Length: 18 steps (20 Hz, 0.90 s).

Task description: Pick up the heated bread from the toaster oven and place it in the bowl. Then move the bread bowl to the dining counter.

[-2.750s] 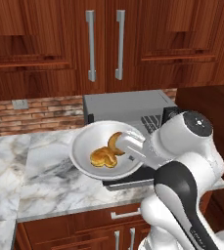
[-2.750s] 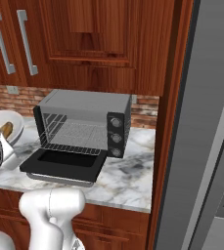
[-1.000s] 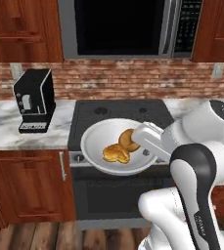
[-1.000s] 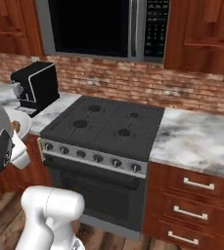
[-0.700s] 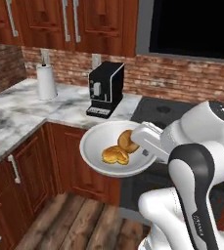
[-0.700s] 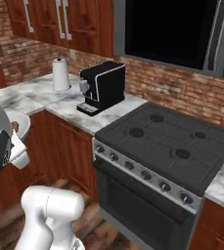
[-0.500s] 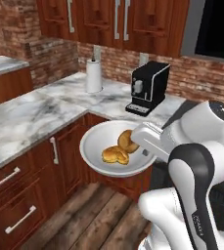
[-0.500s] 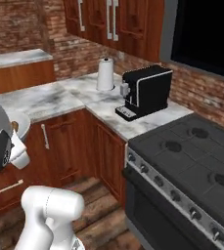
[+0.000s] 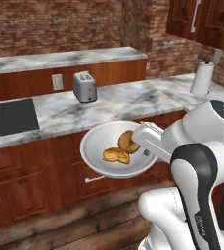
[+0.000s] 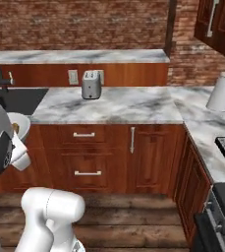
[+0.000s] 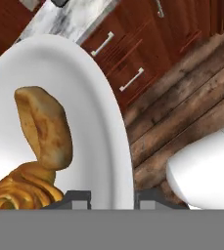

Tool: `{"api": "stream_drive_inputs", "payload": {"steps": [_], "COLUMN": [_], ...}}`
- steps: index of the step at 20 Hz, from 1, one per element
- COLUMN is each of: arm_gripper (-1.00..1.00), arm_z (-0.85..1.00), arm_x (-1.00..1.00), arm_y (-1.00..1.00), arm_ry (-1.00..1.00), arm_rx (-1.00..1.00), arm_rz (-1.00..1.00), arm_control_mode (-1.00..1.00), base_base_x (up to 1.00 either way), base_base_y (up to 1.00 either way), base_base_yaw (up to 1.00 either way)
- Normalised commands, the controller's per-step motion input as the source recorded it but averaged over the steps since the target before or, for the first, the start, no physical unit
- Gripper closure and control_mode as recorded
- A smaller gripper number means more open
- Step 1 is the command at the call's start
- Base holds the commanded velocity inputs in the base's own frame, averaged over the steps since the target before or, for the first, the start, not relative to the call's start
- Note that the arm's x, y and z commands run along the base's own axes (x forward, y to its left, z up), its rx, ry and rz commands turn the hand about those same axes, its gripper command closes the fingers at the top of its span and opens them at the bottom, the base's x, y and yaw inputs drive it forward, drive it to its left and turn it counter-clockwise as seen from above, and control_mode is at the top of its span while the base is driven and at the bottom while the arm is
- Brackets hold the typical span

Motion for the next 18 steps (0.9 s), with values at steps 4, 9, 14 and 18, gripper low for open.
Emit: {"api": "stream_drive_inputs", "payload": {"steps": [4,9,14,18], "arm_gripper": [1.0,1.0,1.0,1.0], "arm_z": [0.0,0.0,0.0,0.0], "arm_x": [0.0,0.0,0.0,0.0], "arm_y": [0.0,0.0,0.0,0.0], "arm_ry": [0.0,0.0,0.0,0.0], "arm_rx": [0.0,0.0,0.0,0.0], "arm_rz": [0.0,0.0,0.0,0.0], "arm_control_mode": [1.0,1.0,1.0,1.0], "base_base_x": [0.34,0.42,0.7,0.95], "base_base_y": [0.88,1.0,1.0,1.0], "base_base_yaw": [0.67,0.46,0.27,0.18]}}
